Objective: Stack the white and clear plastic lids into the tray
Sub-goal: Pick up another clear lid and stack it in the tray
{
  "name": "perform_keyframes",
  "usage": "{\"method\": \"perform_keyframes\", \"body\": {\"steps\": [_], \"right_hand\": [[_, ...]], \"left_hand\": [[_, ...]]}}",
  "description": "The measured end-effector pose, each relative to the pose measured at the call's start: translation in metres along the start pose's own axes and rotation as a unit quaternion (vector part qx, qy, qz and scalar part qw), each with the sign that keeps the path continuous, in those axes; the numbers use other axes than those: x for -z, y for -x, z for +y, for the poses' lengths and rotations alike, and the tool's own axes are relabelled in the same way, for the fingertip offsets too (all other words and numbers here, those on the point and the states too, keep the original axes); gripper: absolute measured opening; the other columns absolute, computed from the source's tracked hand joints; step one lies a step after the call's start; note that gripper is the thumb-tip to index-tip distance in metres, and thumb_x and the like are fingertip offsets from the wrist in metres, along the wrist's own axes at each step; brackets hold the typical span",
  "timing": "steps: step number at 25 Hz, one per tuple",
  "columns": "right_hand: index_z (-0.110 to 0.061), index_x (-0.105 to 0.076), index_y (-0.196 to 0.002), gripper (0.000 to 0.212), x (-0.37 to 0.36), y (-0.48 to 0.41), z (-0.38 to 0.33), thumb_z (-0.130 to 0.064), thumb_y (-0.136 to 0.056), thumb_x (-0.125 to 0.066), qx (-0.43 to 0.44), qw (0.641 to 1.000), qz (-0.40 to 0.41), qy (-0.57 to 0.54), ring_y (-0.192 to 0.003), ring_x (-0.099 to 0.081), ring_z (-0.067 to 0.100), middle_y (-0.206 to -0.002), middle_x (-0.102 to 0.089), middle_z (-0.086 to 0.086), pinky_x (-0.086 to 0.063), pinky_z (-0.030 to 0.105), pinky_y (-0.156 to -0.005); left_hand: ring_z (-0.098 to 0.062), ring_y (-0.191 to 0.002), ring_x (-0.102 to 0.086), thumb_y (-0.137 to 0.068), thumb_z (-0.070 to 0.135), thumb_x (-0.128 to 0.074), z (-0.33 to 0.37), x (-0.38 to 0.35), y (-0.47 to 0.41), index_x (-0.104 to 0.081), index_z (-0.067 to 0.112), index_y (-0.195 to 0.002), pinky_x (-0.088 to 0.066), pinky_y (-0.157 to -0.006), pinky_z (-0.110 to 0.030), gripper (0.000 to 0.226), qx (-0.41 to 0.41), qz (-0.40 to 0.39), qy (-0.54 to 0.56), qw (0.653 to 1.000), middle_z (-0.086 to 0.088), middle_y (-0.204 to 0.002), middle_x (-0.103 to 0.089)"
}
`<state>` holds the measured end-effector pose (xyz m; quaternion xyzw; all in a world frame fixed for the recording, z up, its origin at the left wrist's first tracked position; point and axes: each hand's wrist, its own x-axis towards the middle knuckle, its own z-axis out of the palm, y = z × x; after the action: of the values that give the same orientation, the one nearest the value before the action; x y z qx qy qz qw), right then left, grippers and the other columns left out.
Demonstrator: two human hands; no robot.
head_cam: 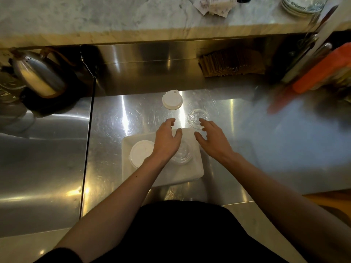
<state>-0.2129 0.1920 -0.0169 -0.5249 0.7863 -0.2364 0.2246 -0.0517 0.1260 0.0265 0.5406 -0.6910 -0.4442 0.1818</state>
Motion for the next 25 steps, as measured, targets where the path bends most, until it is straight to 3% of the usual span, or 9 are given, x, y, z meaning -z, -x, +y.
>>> {"method": "perform_keyframes", "body": {"steps": [5, 12, 15, 19, 22, 25], "right_hand": [[-0.017, -0.043, -0.140, 0.055, 0.007, -0.019, 0.010, -0.039, -0.092, -0.057, -0.030, 0.999, 0.005, -0.014, -0.117, -0.057, 0.025, -0.137, -0.053, 0.009, -0.050, 0.042, -0.098], [-0.009, -0.044, -0.136, 0.053, 0.014, -0.060, 0.025, -0.031, -0.090, -0.060, -0.083, 0.996, -0.003, -0.018, -0.111, -0.058, 0.032, -0.129, -0.055, 0.017, -0.050, 0.047, -0.095], [-0.006, -0.045, -0.137, 0.054, 0.017, -0.079, 0.037, -0.028, -0.090, -0.060, -0.123, 0.992, -0.031, -0.021, -0.115, -0.056, 0.034, -0.131, -0.053, 0.020, -0.047, 0.049, -0.098], [-0.004, -0.047, -0.135, 0.053, 0.021, -0.098, 0.048, -0.025, -0.089, -0.061, -0.174, 0.983, -0.047, -0.032, -0.114, -0.057, 0.036, -0.128, -0.055, 0.022, -0.046, 0.046, -0.098], [-0.001, -0.051, -0.130, 0.048, 0.019, -0.105, 0.051, -0.022, -0.087, -0.061, -0.190, 0.980, -0.038, -0.036, -0.112, -0.057, 0.036, -0.122, -0.059, 0.023, -0.046, 0.043, -0.093], [0.004, -0.057, -0.118, 0.040, 0.014, -0.109, 0.055, -0.018, -0.086, -0.061, -0.206, 0.977, -0.036, -0.037, -0.105, -0.060, 0.038, -0.109, -0.065, 0.025, -0.049, 0.048, -0.090]], "left_hand": [[-0.026, -0.126, -0.051, -0.095, 0.026, -0.053, 0.011, 0.002, -0.034, -0.042, 0.014, -0.138, -0.043, -0.106, -0.041, 0.046, 0.008, -0.026, -0.044, 0.999, -0.009, -0.141, -0.050], [-0.030, -0.123, -0.052, -0.093, 0.024, -0.053, 0.028, -0.015, -0.086, -0.039, 0.011, -0.141, -0.049, -0.098, -0.044, 0.051, 0.051, -0.104, -0.010, 0.993, -0.013, -0.141, -0.049], [-0.030, -0.128, -0.048, -0.094, 0.023, -0.051, 0.028, -0.028, -0.110, -0.036, 0.010, -0.142, -0.046, -0.096, -0.035, 0.052, 0.065, -0.132, -0.033, 0.989, -0.013, -0.145, -0.046], [-0.030, -0.132, -0.044, -0.092, 0.019, -0.052, 0.024, -0.043, -0.135, -0.036, 0.008, -0.143, -0.039, -0.107, -0.042, 0.054, 0.090, -0.153, -0.052, 0.983, -0.014, -0.146, -0.044], [-0.032, -0.131, -0.044, -0.091, 0.017, -0.054, 0.024, -0.051, -0.143, -0.036, 0.008, -0.143, -0.040, -0.107, -0.045, 0.056, 0.099, -0.173, -0.057, 0.978, -0.015, -0.145, -0.044], [-0.035, -0.122, -0.053, -0.089, 0.014, -0.056, 0.021, -0.058, -0.148, -0.038, 0.004, -0.140, -0.046, -0.101, -0.047, 0.055, 0.106, -0.188, -0.056, 0.975, -0.019, -0.133, -0.053]]}}
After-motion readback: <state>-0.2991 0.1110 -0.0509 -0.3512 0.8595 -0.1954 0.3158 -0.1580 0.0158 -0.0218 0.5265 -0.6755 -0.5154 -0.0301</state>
